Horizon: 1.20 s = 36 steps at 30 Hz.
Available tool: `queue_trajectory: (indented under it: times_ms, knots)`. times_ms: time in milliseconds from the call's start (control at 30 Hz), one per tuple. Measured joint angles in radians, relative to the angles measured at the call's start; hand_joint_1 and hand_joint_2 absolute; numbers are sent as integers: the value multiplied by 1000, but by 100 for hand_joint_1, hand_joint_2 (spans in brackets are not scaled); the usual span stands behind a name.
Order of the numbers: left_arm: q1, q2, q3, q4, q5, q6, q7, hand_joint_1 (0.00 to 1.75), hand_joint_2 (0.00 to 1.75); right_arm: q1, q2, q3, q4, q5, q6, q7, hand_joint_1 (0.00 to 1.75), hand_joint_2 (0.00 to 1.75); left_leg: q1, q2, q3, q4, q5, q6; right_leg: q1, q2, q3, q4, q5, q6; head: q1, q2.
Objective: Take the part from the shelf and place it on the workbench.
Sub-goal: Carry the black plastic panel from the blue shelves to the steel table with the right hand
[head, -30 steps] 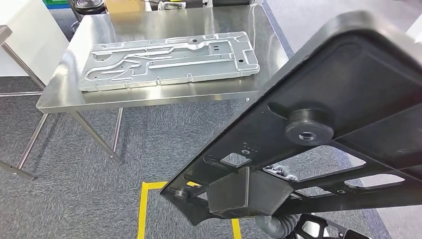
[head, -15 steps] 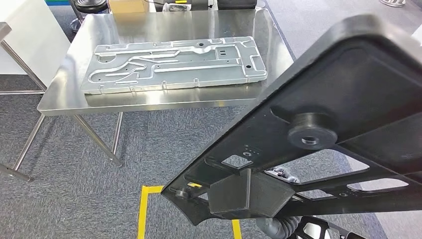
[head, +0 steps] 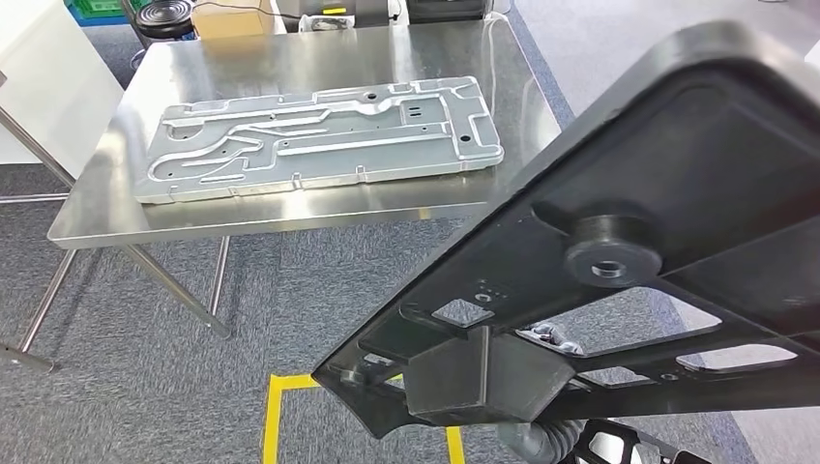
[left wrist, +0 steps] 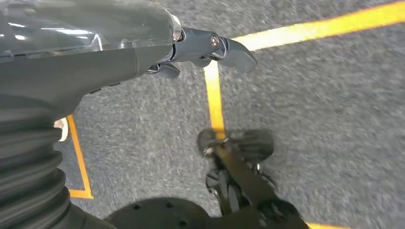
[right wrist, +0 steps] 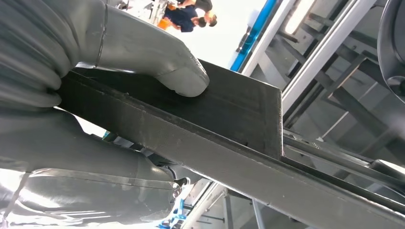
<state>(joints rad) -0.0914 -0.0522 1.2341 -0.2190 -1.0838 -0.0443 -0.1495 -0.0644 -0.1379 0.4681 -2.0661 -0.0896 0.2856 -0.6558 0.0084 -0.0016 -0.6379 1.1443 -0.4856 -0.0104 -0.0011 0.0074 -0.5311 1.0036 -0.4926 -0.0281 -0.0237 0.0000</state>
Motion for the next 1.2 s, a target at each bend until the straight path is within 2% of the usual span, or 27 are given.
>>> queue_trajectory:
  times_ms: [33, 67, 133, 200, 233, 267, 333, 367, 400, 433, 467, 500, 533, 567, 600, 700, 767, 800, 867, 900, 933, 967, 1033, 1067, 1100, 1200]
  knots:
    - [0, 0, 0, 0, 0, 0, 0, 0, 175, 0, 0, 0, 0, 0, 0, 0, 175, 175, -3, 0, 26, -64, 30, 7, 2, 1, 8, 0, -7, 3, 0, 0]
    - [-1, 1, 0, 0, 0, 0, 0, 0, 175, 0, 1, 0, 0, 0, 0, 0, 175, 175, -6, 0, 44, -106, 45, 13, 4, 1, 13, 0, -12, 7, 0, 0]
    - [-1, 2, 0, 0, 0, 0, 0, 0, 175, -1, 1, 0, 0, 0, 0, 0, 175, 175, -12, 0, 55, -127, 41, 20, 4, 2, 16, -2, -18, 18, 0, 0]
    - [-1, 3, 0, 0, 0, 0, 0, 0, 175, -1, 1, 0, 0, 0, -1, 0, 175, 175, -10, -1, 62, -137, 42, 28, 3, 2, 20, -3, -23, 29, 0, 0]
    - [-1, 2, 0, 0, 0, 0, 0, 0, 175, -2, 1, 0, 0, -1, -1, 0, 175, 175, -6, -1, 68, -145, 42, 32, 4, 1, 14, 14, -33, 34, 0, 0]
    - [-2, 2, 0, 0, 0, 0, 0, 0, 175, -3, 1, 0, -1, -1, -1, 0, 175, 175, -3, 0, 76, -153, 43, 36, 4, 0, -5, 53, -52, 39, 0, 0]
    - [-3, 1, 0, 0, 1, 0, 1, 0, 175, -4, 1, -1, 1, -1, 0, 0, 175, 175, -2, 1, 87, -158, 37, 41, 0, -1, -82, 185, -99, 46, 0, 0]
    - [-3, 1, 0, 0, 1, 0, 2, 0, 175, -4, 1, -1, 2, -1, 0, 0, 175, 175, -2, 0, 90, -158, 32, 43, -3, -2, -123, 244, -112, 49, 0, 0]
    - [-2, 1, 0, 0, 1, 0, 3, 0, 175, -4, 1, -1, 4, -2, 0, 0, 175, 175, -2, 0, 96, -157, 27, 43, -6, -2, -151, 274, -106, 51, 0, 0]
    - [-1, 1, 0, 0, 1, 0, 4, 0, 175, -4, 1, -1, 6, -2, 1, 0, 175, 175, -1, -1, 103, -157, 21, 42, -8, -2, -159, 264, -80, 52, 0, 0]
    - [-1, 1, 0, 0, 1, 0, 5, 0, 175, -4, 1, -1, 8, -3, 1, 0, 175, 175, -1, -2, 113, -157, 14, 40, -11, -3, -148, 220, -40, 52, 0, 0]
    - [-1, 1, 0, 0, 1, 0, 5, 0, 175, -5, 1, -1, 9, -4, 2, 0, 175, 175, 0, -3, 121, -156, 6, 37, -13, -5, -124, 151, 6, 51, 0, 0]
    - [-1, 0, 0, 0, 1, 0, 6, 0, 175, -7, 1, -1, 10, -6, 3, 0, 175, 175, -2, -3, 129, -155, -2, 32, -12, -7, -97, 86, 37, 49, 0, 0]
    - [-1, 0, 0, 0, 2, 0, 6, 0, 175, -9, 1, -1, 11, -7, 4, 0, 175, 175, -4, -4, 134, -154, -9, 27, -11, -8, -78, 41, 53, 45, 0, 0]
    - [-2, 0, 0, 0, 2, 0, 7, 0, 175, -11, 1, -1, 13, -9, 5, 0, 175, 175, -5, -4, 136, -155, -16, 21, -10, -8, -66, 15, 56, 39, 0, 0]
    - [-4, 0, 0, 0, 3, 0, 10, 0, 175, -15, 1, -1, 18, -15, 9, 0, 175, 175, -4, -2, 146, -156, -28, 4, -9, -2, -58, 7, 44, 21, 0, 0]
    - [-5, -1, 0, 0, 3, -1, 11, 0, 175, -19, 1, -1, 19, -17, 13, 0, 175, 175, -2, -1, 127, -103, -56, -6, -11, -2, -47, 1, 39, 9, 0, 0]
    - [-5, -2, 0, 0, 3, -1, 12, 0, 175, -21, 1, -1, 20, -17, 14, 0, 175, 175, 0, -2, 97, -44, -82, -9, -11, -3, -42, 0, 36, 4, 0, 0]
    - [-3, -2, 0, 0, 4, -1, 13, 0, 175, -23, 2, -1, 25, -18, 17, 0, 175, 175, 2, -2, 8, 101, -131, -15, -9, -4, -33, 0, 26, -1, 0, 0]
    - [-1, -2, 0, 0, 5, -1, 14, 0, 175, -23, 2, -1, 28, -19, 18, 0, 175, 175, 2, -2, -26, 145, -134, -15, -8, -3, -28, 0, 21, -2, 0, 0]
    - [0, -2, 0, 0, 6, -1, 14, 0, 175, -23, 2, -1, 31, -19, 18, 0, 175, 175, 2, -2, -43, 151, -114, -14, -8, -2, -20, 0, 15, -1, 0, 0]
    - [1, -2, 0, 0, 6, -1, 14, 0, 175, -24, 3, -1, 33, -19, 19, 0, 175, 175, 2, -2, -38, 114, -74, -10, -7, -2, -11, 0, 9, 0, 0, 0]
    - [1, -2, 0, 0, 7, -1, 14, 0, 175, -27, 3, -1, 35, -20, 19, 0, 175, 175, 0, -2, 8, -24, 18, 1, -5, -1, 10, 0, -5, 4, 0, 0]
    - [1, -2, 0, 0, 7, -1, 14, 0, 175, -29, 3, -1, 37, -21, 19, 0, 175, 175, -2, -2, 30, -81, 45, 6, -3, 0, 16, 1, -12, 8, 0, 0]
    - [1, -1, 0, 0, 7, -1, 14, 0, 175, -31, 3, -1, 38, -22, 19, 0, 175, 175, -5, -2, 43, -115, 55, 10, -2, 1, 20, 0, -16, 12, 0, 0]
    - [0, -2, 0, 0, 7, -1, 15, 0, 175, -36, 3, -1, 42, -28, 21, 0, 175, 175, -8, -2, 51, -133, 51, 21, -3, 1, 23, -5, -23, 30, 0, 0]
